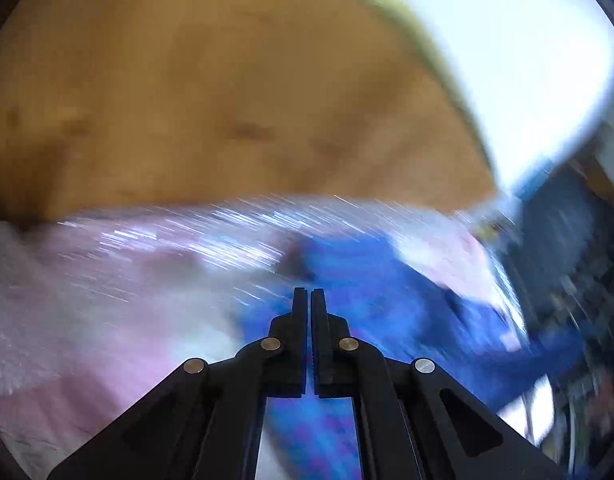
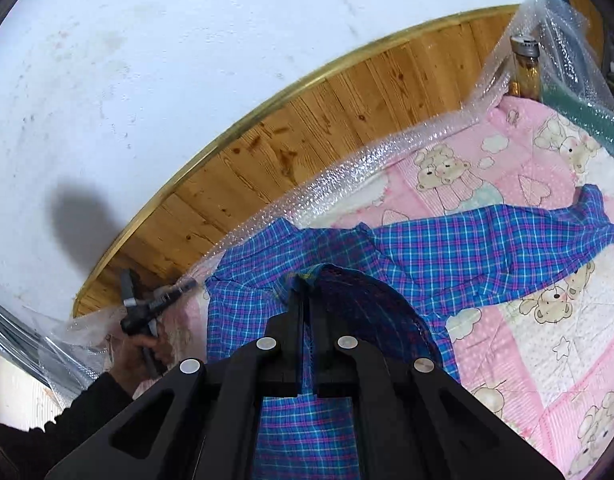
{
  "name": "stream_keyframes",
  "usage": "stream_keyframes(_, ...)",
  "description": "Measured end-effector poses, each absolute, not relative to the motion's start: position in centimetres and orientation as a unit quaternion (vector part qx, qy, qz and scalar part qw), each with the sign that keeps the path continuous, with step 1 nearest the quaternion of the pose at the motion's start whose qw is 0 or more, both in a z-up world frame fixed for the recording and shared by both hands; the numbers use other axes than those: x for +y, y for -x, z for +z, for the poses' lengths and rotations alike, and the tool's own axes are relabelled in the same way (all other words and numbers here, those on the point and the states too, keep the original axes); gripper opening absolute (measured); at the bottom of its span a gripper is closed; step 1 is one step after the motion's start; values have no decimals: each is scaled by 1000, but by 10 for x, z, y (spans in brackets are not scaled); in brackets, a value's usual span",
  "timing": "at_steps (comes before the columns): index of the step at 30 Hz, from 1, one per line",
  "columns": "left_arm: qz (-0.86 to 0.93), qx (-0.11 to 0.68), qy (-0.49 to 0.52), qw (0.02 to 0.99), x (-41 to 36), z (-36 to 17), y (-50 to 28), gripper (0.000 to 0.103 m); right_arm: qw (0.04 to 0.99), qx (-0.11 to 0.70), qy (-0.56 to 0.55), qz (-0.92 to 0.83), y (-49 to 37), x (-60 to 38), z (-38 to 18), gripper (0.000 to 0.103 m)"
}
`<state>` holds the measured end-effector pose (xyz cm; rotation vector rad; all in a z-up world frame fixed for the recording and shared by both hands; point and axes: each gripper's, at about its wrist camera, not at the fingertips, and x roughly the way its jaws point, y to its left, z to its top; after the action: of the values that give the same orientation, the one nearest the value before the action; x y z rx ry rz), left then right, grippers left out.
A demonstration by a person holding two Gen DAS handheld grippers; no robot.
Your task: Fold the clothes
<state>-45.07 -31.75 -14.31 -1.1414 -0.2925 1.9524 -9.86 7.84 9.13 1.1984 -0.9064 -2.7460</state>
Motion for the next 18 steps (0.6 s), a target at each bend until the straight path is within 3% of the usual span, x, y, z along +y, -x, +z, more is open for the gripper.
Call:
stream_keyframes(3,761,-32,487,426,-277,-162,430,3,9,-319,-353,-879,86,82,100,1)
stream_keyframes(5,752,-18,503,426,-259,-175,427,3,-10,-326,-344,-880,75,85,105,1)
stream_keyframes(13,738,-58,521,424,-267,-187,447,3,-51,-352,-356,-864,48,86,87,1)
stream_keyframes(16,755,-145,490,411,-301,-173,450,5,-62,-359,-355,-861,42,88,81,1)
stream_keyframes(18,752,-129,498,413,-293,-175,448,6,-75,-363,-349,-860,34,92,78,1)
